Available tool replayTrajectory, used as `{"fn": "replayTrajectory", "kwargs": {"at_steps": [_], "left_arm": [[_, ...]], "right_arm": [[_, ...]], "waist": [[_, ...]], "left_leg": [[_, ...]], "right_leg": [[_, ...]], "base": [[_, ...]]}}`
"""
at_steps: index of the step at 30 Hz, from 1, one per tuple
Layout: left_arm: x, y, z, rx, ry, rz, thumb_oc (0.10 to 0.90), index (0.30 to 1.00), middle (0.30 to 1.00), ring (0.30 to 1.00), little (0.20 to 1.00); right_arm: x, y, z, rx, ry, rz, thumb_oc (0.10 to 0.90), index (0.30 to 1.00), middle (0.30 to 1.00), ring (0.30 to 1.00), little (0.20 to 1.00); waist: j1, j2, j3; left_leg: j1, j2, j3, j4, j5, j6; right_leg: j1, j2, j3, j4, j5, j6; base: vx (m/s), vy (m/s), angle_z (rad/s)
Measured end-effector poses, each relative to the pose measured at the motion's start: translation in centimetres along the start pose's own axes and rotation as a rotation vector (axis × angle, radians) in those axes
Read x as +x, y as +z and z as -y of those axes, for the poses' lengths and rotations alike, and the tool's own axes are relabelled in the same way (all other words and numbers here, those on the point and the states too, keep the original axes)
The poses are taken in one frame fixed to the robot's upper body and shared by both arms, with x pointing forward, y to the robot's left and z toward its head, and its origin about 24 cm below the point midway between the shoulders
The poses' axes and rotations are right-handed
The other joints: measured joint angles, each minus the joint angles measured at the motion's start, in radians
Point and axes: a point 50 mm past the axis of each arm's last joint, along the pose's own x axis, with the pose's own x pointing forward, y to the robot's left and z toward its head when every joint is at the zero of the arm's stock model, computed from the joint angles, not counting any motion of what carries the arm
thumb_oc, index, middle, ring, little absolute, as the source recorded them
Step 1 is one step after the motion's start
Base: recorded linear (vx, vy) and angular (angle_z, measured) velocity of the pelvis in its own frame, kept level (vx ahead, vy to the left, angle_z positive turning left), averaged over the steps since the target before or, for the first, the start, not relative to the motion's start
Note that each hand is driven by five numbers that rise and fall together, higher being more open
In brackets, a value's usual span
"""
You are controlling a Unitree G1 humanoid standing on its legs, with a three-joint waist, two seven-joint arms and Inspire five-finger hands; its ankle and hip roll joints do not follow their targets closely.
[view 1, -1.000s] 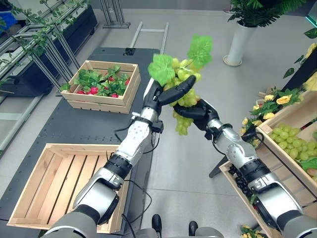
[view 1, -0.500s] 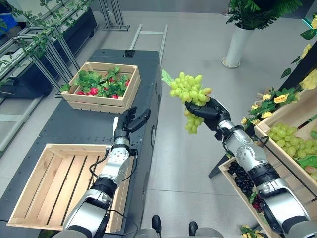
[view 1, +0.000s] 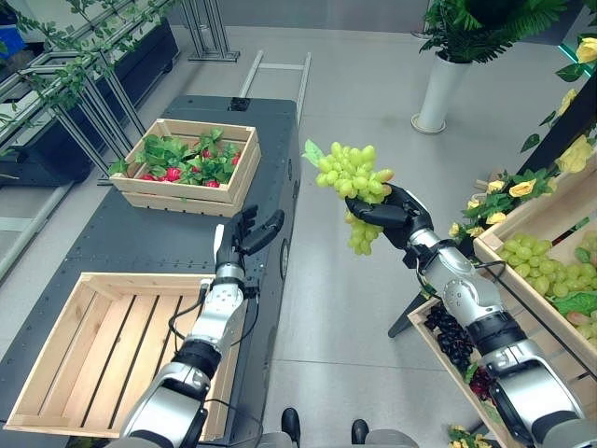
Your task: Pick up the fruits from the basket on one side to the basket on the other side
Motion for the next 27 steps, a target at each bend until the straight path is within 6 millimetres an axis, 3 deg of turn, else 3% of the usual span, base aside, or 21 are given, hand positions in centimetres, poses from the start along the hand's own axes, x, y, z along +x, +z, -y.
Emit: {"fn": "replayTrajectory", "kwargs": {"at_steps": [3, 7, 11, 19, 27], "left_arm": [[-1.9, -3.2, -0.2, -0.001, 0.004, -0.097, 0.8, 0.9, 0.9, 0.9, 0.9], [-3.0, -4.9, -0.8, 0.013, -0.019, -0.143, 0.8, 0.9, 0.9, 0.9, 0.9], [-3.5, -4.7, -0.7, 0.13, -0.076, -0.049, 0.8, 0.9, 0.9, 0.9, 0.9], [-4.0, -4.2, 0.3, 0.319, -0.187, 0.074, 0.8, 0.9, 0.9, 0.9, 0.9], [-4.9, -5.1, -0.4, 0.343, -0.146, 0.07, 0.8, 0.9, 0.9, 0.9, 0.9]], "right_arm": [[-0.9, -0.1, -1.0, -0.029, 0.068, 0.014, 0.4, 0.3, 0.3, 0.3, 0.3], [-2.5, -0.4, -1.0, -0.058, 0.103, 0.009, 0.4, 0.3, 0.3, 0.3, 0.3], [-5.3, -1.5, -0.1, -0.084, 0.123, -0.035, 0.4, 0.3, 0.3, 0.3, 0.3], [-8.8, -3.8, 1.2, -0.05, 0.085, -0.121, 0.4, 0.3, 0.3, 0.3, 0.3], [-11.9, -2.2, 1.5, -0.114, 0.11, -0.098, 0.4, 0.3, 0.3, 0.3, 0.3]], "waist": [[-0.009, -0.011, -0.006], [-0.018, -0.027, -0.016], [-0.023, -0.034, -0.021], [-0.095, -0.04, -0.025], [-0.148, -0.043, -0.026]], "left_leg": [[0.0, -0.002, 0.007, 0.0, 0.0, 0.0], [-0.001, 0.0, 0.03, 0.0, 0.0, 0.0], [-0.005, 0.002, 0.059, -0.001, -0.003, 0.002], [-0.016, 0.009, 0.119, -0.007, -0.006, 0.006], [-0.026, 0.012, 0.167, -0.007, -0.013, 0.003]], "right_leg": [[-0.007, 0.001, 0.016, 0.0, 0.001, 0.001], [-0.019, 0.002, 0.049, 0.0, 0.007, 0.003], [-0.036, 0.003, 0.08, 0.0, 0.015, 0.005], [-0.074, 0.007, 0.145, 0.0, 0.034, 0.012], [-0.105, 0.011, 0.193, 0.0, 0.049, 0.017]], "base": [[-0.01, 0.009, -0.06], [-0.02, 0.022, -0.16], [-0.03, 0.033, -0.22], [-0.03, 0.037, -0.24], [-0.02, 0.02, -0.17]]}}
